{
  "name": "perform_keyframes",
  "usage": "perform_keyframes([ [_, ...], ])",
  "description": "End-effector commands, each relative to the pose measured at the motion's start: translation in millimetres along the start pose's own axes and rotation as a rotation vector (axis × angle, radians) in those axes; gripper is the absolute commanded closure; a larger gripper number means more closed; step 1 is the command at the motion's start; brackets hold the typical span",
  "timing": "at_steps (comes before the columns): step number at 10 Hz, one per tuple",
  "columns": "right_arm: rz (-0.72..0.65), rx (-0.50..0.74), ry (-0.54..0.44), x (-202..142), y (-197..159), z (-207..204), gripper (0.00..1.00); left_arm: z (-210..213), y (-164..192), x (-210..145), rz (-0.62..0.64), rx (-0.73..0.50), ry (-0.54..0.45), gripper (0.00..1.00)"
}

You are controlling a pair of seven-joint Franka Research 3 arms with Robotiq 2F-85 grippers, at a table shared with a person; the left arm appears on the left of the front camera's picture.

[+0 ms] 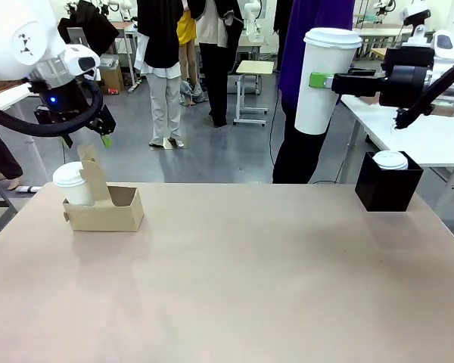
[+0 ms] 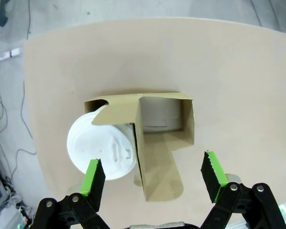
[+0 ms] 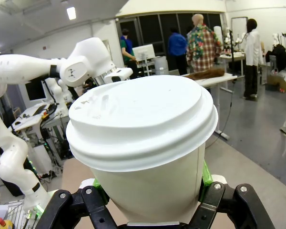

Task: Pour a drink into a cup and package it in a carrier.
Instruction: Position the Cup Carrier in the center of the table.

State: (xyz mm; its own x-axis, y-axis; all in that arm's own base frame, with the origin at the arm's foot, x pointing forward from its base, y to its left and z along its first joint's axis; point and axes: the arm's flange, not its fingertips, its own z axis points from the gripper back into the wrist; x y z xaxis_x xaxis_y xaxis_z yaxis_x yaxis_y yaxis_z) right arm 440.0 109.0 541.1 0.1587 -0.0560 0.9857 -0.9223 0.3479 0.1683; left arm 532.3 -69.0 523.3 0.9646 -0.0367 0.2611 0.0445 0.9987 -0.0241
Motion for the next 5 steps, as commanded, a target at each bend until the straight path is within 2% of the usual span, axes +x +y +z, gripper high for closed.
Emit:
perform_keyframes([
  [1, 0.007, 0.009, -0.012, 5, -1, -2, 0.20, 0, -5, 5, 0.063, 0.041, 0.046, 0.00],
  [2, 0.007, 0.009, -0.012, 5, -1, -2, 0.20, 10, -17, -9, -0.028, 0.070, -0.015, 0.00],
  [3, 0.007, 0.009, -0.012, 5, -1, -2, 0.20, -7, -1, 2, 0.016, 0.007, 0.021, 0.00],
  [5, 0.007, 0.009, -0.012, 5, -1, -2, 0.20, -4, -8, 0, -0.005, 0.024, 0.015, 0.00],
])
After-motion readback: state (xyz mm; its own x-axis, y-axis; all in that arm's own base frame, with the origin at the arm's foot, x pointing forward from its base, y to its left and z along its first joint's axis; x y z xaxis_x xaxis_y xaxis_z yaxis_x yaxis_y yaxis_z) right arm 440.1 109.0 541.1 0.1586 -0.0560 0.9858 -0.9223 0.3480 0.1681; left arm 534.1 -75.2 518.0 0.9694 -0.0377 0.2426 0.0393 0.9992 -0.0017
